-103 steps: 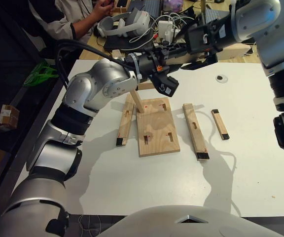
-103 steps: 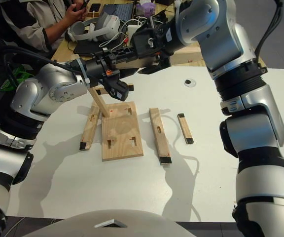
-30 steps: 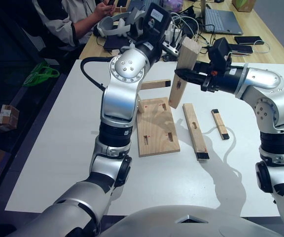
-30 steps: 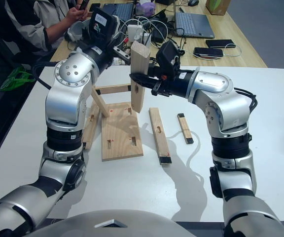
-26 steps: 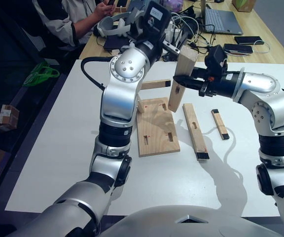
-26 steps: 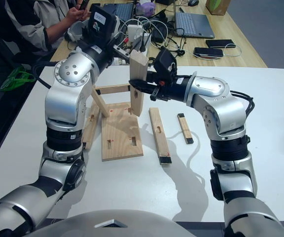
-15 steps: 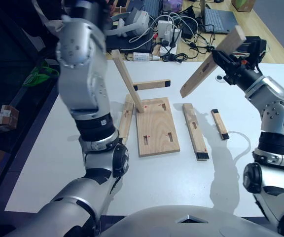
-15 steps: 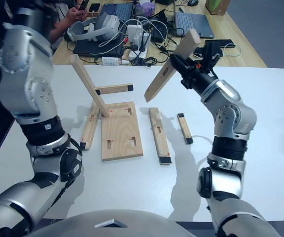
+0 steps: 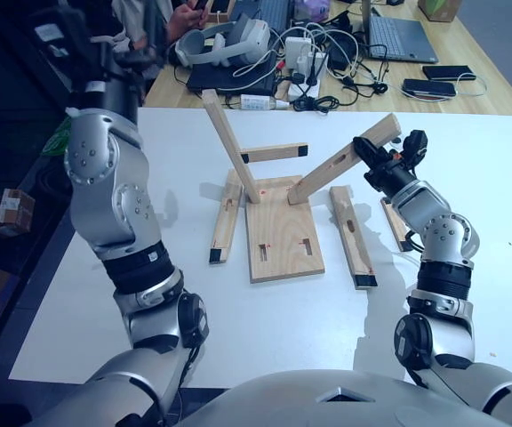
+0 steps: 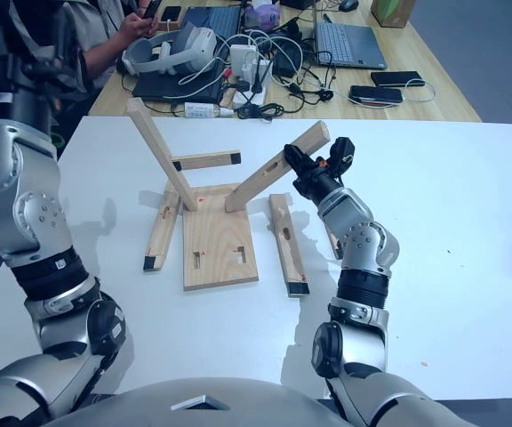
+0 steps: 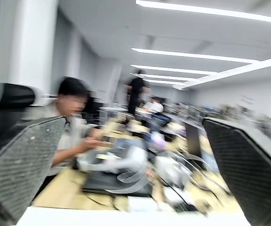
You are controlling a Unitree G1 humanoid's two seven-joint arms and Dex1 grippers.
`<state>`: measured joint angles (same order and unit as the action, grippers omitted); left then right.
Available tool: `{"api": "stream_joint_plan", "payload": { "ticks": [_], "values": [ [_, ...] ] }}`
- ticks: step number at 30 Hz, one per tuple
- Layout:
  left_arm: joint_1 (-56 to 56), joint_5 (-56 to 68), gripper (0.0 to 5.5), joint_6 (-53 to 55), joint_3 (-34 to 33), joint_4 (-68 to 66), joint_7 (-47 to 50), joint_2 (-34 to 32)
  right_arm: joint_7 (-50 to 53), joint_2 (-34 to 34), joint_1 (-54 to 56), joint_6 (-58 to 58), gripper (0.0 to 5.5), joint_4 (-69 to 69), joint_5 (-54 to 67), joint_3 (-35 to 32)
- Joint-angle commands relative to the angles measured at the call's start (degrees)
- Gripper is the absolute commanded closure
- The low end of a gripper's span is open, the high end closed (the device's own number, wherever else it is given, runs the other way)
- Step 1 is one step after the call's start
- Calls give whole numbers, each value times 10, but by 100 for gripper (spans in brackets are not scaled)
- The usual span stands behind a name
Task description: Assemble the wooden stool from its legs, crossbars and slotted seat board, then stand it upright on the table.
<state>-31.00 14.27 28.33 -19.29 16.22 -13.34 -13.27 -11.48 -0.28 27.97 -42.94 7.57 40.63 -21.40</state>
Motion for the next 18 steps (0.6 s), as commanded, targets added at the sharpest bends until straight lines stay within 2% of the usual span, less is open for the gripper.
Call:
{"api": "stream_joint_plan", "payload": {
  "ticks": [1, 5, 10, 15, 18],
  "values": [
    [53, 52, 10, 46, 15, 27, -77, -53, 6, -9, 30, 22, 450, 20, -6, 2],
    [73, 122, 10, 79, -2, 59, -119, -80, 8, -17, 37, 33, 450, 32, -11, 5],
    [118, 178, 10, 119, 25, 98, -190, -136, 6, -24, 32, 38, 450, 30, -29, 25],
    [192, 157, 10, 135, 86, 108, -251, -217, 0, -38, 30, 42, 450, 30, -56, 60],
    [241, 105, 10, 126, 153, 98, -287, -284, -2, -45, 36, 51, 450, 27, -76, 81]
  ]
}}
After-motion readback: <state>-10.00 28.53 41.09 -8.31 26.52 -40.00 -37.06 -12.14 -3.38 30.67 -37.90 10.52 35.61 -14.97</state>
